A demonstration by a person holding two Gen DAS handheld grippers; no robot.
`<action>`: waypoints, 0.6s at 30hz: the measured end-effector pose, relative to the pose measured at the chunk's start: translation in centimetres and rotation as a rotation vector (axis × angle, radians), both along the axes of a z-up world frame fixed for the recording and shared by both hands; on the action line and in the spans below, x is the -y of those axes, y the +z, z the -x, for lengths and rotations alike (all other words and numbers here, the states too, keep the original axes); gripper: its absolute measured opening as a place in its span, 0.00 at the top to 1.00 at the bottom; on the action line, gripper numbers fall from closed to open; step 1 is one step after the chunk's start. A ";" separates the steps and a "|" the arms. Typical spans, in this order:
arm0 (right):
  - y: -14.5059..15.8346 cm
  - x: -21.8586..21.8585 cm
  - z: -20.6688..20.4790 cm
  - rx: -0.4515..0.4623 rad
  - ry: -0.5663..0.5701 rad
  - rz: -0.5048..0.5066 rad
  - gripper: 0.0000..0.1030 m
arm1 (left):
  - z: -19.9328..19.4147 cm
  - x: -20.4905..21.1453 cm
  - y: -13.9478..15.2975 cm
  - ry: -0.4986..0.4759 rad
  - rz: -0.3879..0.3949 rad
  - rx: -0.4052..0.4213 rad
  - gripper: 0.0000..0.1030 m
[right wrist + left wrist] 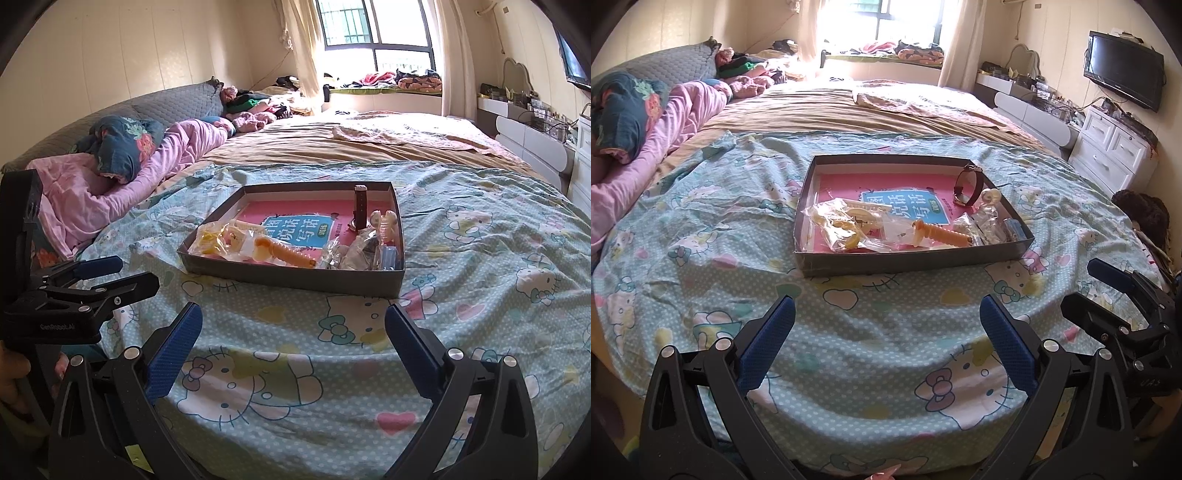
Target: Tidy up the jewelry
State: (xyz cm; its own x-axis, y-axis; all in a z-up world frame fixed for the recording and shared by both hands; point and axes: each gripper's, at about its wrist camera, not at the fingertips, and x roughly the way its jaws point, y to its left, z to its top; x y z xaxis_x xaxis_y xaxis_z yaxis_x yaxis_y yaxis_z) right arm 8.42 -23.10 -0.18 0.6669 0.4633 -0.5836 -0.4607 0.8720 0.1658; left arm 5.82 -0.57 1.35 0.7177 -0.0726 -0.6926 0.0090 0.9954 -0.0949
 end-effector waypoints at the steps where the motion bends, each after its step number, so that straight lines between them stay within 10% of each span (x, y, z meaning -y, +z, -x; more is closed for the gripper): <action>1: 0.0 0.0 0.0 0.000 0.001 0.000 0.04 | 0.0 0.0 0.0 0.002 -0.004 0.000 0.09; 18: 0.0 0.0 -0.1 0.002 -0.001 0.000 0.04 | 0.1 0.4 0.0 -0.001 -0.011 0.001 0.09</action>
